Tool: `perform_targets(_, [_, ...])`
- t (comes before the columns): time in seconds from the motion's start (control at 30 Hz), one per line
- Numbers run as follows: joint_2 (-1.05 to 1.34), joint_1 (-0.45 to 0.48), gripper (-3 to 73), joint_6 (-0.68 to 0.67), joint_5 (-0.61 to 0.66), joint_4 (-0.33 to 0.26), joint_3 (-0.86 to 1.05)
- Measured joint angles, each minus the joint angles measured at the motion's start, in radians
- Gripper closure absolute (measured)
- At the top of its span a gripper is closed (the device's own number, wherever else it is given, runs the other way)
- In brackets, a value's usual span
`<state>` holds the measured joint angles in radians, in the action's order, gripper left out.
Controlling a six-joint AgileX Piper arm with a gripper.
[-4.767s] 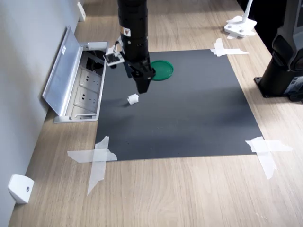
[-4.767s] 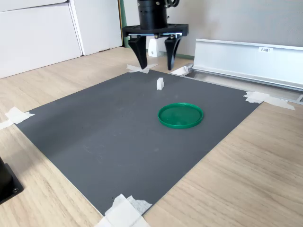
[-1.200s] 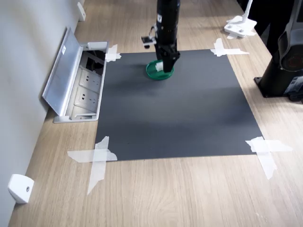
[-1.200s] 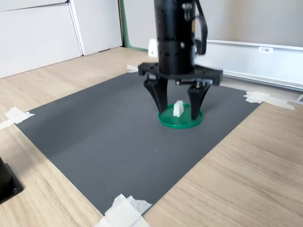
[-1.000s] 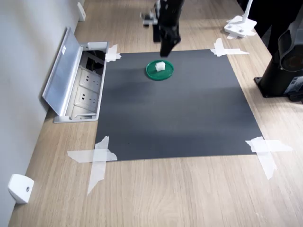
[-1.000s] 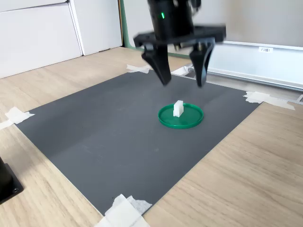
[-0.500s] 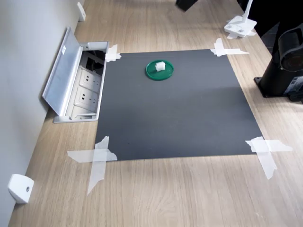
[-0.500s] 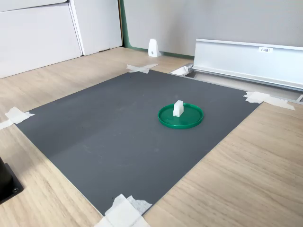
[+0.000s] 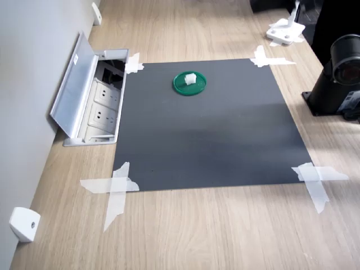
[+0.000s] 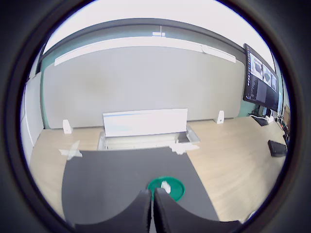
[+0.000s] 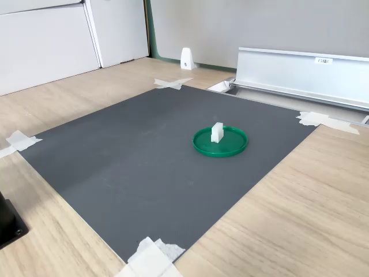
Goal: Grasp a white terminal and put it on the green lid.
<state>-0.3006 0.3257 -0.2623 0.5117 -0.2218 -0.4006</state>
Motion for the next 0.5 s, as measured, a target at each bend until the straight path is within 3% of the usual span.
perform_targets(0.1, [0.102,-0.027,70.2,0.0,-0.032,0.018,0.121])
perform_targets(0.3, [0.288,-0.184,70.2,-0.001,-0.063,0.092,0.266])
perform_targets(0.5, [0.311,-0.259,70.2,0.02,-0.137,0.119,0.323])
